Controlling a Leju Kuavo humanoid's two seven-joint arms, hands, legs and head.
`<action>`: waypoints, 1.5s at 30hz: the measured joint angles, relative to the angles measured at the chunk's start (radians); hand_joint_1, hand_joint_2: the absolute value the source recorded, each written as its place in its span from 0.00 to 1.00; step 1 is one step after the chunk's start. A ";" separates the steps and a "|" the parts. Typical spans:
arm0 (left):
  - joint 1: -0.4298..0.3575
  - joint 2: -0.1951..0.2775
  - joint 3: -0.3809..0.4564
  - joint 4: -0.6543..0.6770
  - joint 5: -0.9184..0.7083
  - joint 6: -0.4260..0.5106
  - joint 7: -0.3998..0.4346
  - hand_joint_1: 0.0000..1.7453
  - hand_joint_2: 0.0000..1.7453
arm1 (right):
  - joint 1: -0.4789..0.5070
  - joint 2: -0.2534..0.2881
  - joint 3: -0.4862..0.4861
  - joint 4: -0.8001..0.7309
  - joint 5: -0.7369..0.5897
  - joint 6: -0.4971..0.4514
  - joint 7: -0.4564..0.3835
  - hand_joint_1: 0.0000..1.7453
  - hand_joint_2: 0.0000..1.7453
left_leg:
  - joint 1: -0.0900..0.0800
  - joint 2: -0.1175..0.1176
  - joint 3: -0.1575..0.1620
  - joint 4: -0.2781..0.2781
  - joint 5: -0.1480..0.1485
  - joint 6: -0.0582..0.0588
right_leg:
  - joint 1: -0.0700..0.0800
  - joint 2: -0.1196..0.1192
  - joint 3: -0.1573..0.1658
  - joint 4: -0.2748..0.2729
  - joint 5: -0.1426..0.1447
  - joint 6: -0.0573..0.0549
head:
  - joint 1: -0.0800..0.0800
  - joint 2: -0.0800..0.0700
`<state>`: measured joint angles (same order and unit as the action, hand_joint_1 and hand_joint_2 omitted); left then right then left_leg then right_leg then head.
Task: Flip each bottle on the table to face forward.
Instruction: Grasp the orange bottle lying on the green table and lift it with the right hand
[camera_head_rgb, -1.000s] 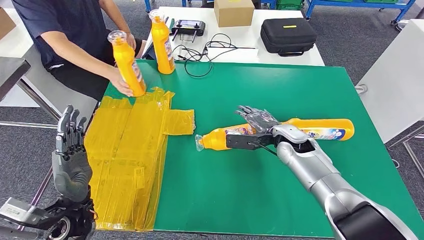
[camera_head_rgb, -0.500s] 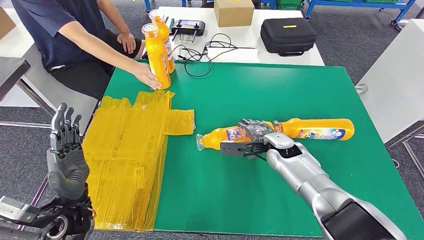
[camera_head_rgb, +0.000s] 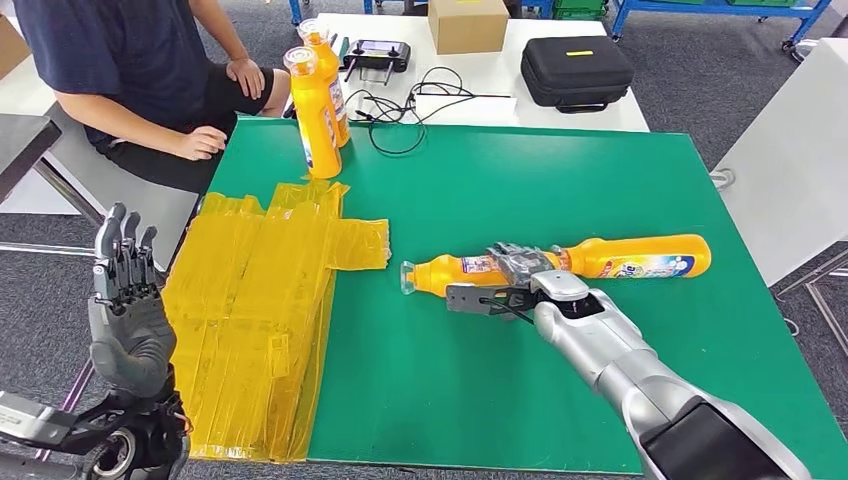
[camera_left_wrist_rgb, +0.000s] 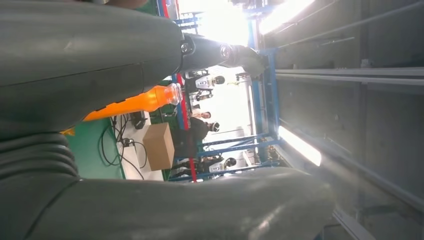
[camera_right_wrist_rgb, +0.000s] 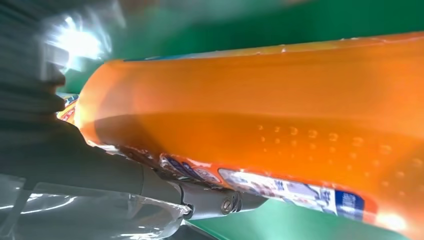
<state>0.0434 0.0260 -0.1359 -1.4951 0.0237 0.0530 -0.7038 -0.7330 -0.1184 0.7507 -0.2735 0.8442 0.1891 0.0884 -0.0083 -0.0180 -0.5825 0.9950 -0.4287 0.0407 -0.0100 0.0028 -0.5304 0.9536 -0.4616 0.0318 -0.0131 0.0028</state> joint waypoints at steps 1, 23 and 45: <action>0.001 -0.002 0.002 -0.003 0.000 0.002 0.000 0.00 0.00 | 0.000 0.001 0.000 0.002 0.000 0.002 -0.003 1.00 1.00 | 0.000 0.000 0.000 0.000 0.000 0.000 | 0.000 0.000 0.000 0.000 0.000 0.000 | 0.000 0.000; 0.020 -0.021 0.070 0.048 0.264 -0.182 0.085 0.00 1.00 | 0.015 0.096 -0.197 -0.091 -0.221 -0.176 -0.390 1.00 1.00 | 0.000 0.001 -0.001 0.000 0.000 0.000 | 0.000 0.000 -0.001 0.000 0.000 0.000 | 0.000 0.000; -0.122 -0.087 -0.044 0.236 0.393 -0.282 0.147 0.00 1.00 | 0.173 0.214 -0.152 -0.515 -0.373 -0.294 -0.291 1.00 1.00 | 0.000 0.002 -0.001 0.000 0.001 0.000 | 0.000 0.001 -0.002 0.001 0.000 0.000 | 0.000 0.000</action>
<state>-0.0788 -0.0614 -0.1797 -1.2589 0.4163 -0.2286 -0.5568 -0.5595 0.0959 0.5987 -0.7884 0.4709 -0.1046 -0.2029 -0.0081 -0.0161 -0.5837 0.9949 -0.4281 0.0407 -0.0097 0.0033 -0.5326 0.9542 -0.4615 0.0317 -0.0132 0.0027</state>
